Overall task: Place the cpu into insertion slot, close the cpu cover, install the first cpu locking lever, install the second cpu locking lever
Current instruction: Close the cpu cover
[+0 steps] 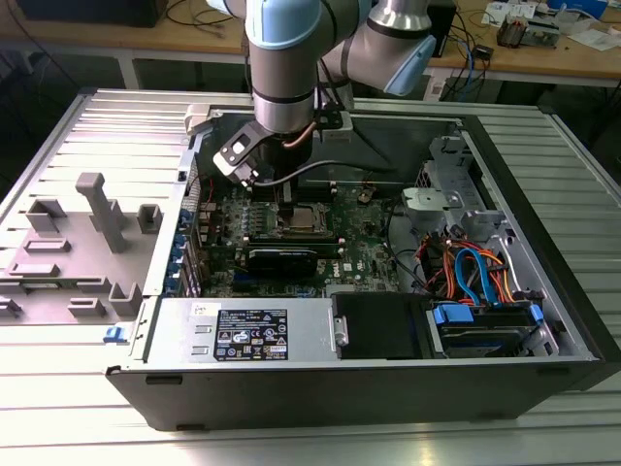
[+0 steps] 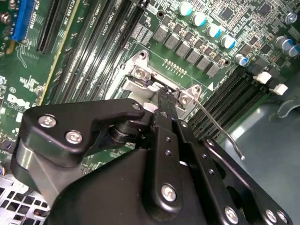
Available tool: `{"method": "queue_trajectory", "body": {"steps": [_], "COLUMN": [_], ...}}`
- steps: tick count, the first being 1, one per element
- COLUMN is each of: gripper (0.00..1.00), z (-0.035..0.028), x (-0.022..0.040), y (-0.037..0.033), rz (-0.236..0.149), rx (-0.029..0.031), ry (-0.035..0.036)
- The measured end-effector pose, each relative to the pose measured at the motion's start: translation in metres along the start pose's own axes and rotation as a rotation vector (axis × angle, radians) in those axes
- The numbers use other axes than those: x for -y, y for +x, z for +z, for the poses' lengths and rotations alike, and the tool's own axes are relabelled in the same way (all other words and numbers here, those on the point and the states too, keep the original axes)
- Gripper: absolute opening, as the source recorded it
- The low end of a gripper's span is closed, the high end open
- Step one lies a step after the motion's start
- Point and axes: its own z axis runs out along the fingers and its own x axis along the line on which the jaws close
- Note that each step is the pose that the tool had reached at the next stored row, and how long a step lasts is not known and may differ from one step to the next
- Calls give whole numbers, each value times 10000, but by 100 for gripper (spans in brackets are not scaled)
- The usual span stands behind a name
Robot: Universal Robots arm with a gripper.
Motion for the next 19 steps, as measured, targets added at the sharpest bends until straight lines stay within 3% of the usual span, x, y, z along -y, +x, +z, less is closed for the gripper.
{"method": "queue_trajectory", "body": {"steps": [9, 14, 17, 19], "gripper": [11, 11, 11, 11], "z": [56, -14, -18, -16], "x": [13, 11, 8, -28], "y": [-1, 1, 1, -1], "rz": [-2, -2, -1, -2], "rx": [5, -2, -4, 0], "ry": [16, 12, 10, 13]}}
